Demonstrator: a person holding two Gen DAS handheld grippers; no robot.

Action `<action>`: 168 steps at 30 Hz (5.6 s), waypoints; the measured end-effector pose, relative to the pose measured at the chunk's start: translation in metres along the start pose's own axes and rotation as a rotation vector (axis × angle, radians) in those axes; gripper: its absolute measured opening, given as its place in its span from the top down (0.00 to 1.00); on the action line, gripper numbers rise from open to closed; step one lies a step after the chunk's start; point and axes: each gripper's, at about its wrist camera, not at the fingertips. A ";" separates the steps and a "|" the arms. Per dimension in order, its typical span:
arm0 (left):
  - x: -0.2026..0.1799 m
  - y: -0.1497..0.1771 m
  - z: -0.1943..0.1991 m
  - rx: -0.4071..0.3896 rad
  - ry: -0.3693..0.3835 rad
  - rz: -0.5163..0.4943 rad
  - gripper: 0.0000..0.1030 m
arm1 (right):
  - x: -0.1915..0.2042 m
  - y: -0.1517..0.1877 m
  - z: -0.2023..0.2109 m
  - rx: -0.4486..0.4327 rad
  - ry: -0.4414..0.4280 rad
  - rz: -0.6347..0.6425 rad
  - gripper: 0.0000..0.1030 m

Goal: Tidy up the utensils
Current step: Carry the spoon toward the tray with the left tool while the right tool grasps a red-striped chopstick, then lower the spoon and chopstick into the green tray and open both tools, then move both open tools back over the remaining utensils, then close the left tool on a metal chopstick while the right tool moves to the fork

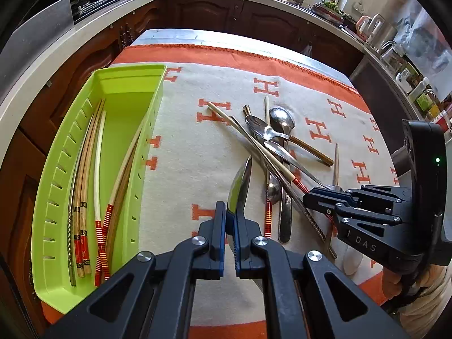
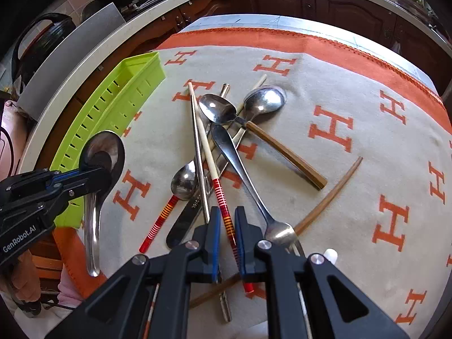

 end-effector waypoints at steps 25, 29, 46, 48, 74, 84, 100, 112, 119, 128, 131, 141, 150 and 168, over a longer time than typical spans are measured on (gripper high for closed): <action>0.053 -0.002 0.068 -0.148 -0.023 0.058 0.97 | 0.056 -0.005 0.072 -0.211 -0.039 0.017 0.95; 0.081 -0.004 0.085 -0.173 -0.072 0.077 0.97 | 0.081 -0.009 0.083 -0.239 -0.084 -0.014 0.95; 0.155 -0.005 0.054 -0.114 -0.152 0.015 0.97 | 0.154 -0.048 0.023 -0.122 -0.138 -0.248 0.95; 0.160 -0.006 0.051 -0.112 -0.142 0.019 0.97 | 0.158 -0.050 0.011 -0.099 -0.127 -0.256 0.95; 0.174 -0.009 0.070 -0.182 -0.108 0.104 0.75 | 0.185 -0.047 -0.025 0.049 -0.118 -0.181 0.79; 0.148 -0.007 0.082 -0.186 -0.109 0.059 0.70 | 0.179 -0.037 0.002 -0.022 -0.112 -0.157 0.79; 0.063 -0.003 0.087 -0.157 -0.064 -0.060 0.64 | 0.116 -0.008 0.061 -0.196 -0.062 -0.198 0.79; -0.008 0.000 0.051 -0.039 0.045 -0.133 0.64 | 0.029 0.027 0.080 -0.249 -0.017 -0.330 0.79; -0.039 0.003 0.011 0.069 0.134 -0.138 0.64 | -0.010 0.045 0.076 -0.254 0.015 -0.382 0.79; -0.057 -0.005 -0.026 0.166 0.253 -0.056 0.80 | -0.038 0.053 0.066 -0.244 -0.004 -0.405 0.79; -0.059 -0.008 -0.037 0.198 0.282 0.012 0.87 | -0.043 0.052 0.064 -0.247 -0.015 -0.405 0.79; -0.067 -0.004 -0.065 0.249 0.244 0.142 0.92 | -0.062 0.055 0.062 -0.249 -0.042 -0.430 0.79; -0.085 -0.002 -0.075 0.248 0.173 0.138 0.91 | -0.064 0.059 0.067 -0.266 -0.058 -0.405 0.79; -0.076 0.008 -0.065 0.150 0.164 0.075 1.00 | -0.061 0.058 0.070 -0.281 -0.059 -0.354 0.79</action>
Point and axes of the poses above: each gripper's, at about its wrist camera, not at the fingertips, and z roughly against the way its jaws point, x to its left, y to its underside, and after that the axes turned 1 degree about -x, right-handed
